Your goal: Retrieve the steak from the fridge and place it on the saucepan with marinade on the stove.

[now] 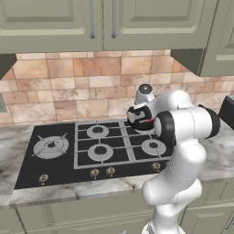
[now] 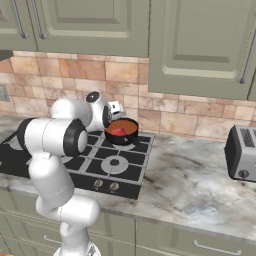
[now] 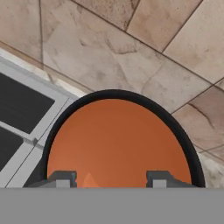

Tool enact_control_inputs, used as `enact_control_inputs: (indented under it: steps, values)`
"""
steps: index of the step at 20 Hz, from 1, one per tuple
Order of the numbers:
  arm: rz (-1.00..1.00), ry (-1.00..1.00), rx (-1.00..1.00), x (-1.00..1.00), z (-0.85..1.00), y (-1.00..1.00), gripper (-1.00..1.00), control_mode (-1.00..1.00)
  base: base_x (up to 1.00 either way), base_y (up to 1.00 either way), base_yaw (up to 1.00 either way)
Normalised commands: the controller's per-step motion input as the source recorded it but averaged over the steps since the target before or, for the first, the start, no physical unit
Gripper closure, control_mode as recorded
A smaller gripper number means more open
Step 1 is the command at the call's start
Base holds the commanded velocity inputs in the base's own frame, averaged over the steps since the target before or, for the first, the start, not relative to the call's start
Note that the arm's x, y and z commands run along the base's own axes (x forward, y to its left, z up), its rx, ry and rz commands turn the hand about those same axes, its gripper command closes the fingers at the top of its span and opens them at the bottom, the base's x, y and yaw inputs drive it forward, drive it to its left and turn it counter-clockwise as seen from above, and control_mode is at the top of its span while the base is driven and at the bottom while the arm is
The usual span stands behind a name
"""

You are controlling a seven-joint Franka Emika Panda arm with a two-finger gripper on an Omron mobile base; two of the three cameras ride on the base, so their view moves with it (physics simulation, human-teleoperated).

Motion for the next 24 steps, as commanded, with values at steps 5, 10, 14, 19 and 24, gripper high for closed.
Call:
enact_control_inputs:
  steps: [5,10,14,19,24]
  values:
    - [0.0,0.0,0.0,0.09,-0.02,0.0,-1.0,-1.0,0.0,0.0,0.0]
    - [0.0,0.0,0.0,0.01,0.0,0.0,-1.0,-1.0,0.0,0.0,0.0]
    - [0.0,-0.05,0.0,-0.05,0.0,0.0,-1.0,-1.0,0.0,0.0,0.0]
    - [0.0,-0.12,0.0,-0.44,0.0,0.0,-1.0,-1.0,0.0,0.0,0.0]
    - [0.0,-0.19,0.0,-0.77,-0.01,0.0,-1.0,-1.0,0.0,0.0,0.0]
